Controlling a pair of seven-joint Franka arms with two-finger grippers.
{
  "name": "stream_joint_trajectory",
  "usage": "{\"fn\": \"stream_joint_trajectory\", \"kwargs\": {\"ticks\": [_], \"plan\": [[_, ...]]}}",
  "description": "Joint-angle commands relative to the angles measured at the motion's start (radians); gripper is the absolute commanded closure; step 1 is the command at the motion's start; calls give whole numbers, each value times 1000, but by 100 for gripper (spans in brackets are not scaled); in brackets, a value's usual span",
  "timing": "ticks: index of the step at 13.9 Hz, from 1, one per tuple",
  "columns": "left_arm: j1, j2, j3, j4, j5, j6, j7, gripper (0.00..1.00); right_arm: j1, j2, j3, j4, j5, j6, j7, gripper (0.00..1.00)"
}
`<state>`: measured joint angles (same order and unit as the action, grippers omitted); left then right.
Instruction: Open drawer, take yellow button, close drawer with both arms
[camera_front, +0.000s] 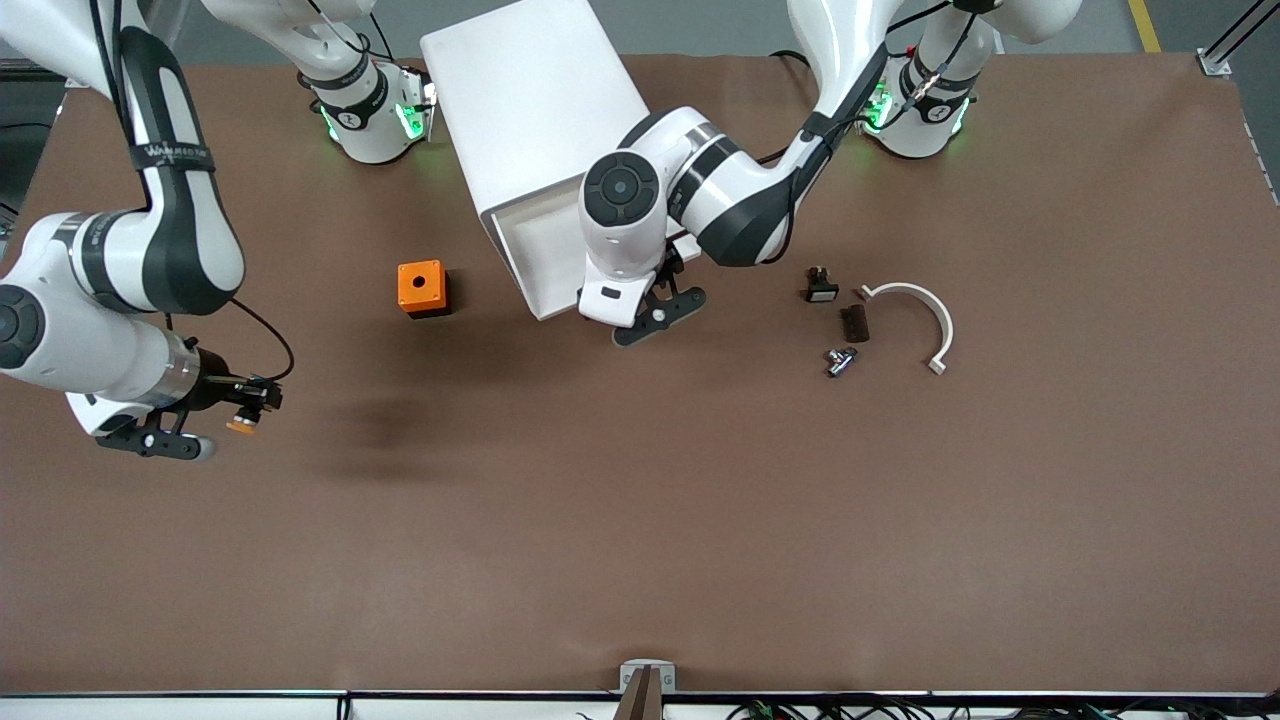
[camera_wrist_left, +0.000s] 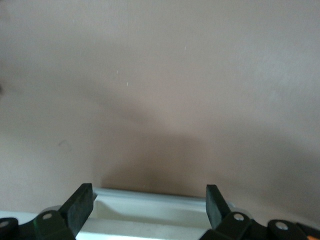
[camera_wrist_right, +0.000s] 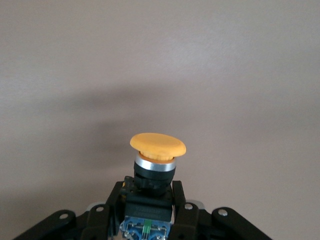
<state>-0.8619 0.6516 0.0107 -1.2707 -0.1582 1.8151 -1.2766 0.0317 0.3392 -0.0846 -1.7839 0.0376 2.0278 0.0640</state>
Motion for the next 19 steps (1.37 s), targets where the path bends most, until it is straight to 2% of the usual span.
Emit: {"fn": "stream_joint_trajectory", "kwargs": {"ticks": [1, 7, 11, 19], "plan": [[-26, -18, 3, -7, -49, -42, -14, 1, -67, 41, 20, -5, -12, 55, -93, 99], [-60, -13, 2, -9, -147, -53, -78, 1, -151, 124, 20, -6, -12, 152, -214, 99], [-77, -10, -2, -15, -227, -53, -79, 1, -170, 129, 22, -104, -12, 310, -248, 99], [-103, -10, -5, -44, -353, -51, -109, 1, -182, 178, 20, -104, -28, 347, -279, 99]]}}
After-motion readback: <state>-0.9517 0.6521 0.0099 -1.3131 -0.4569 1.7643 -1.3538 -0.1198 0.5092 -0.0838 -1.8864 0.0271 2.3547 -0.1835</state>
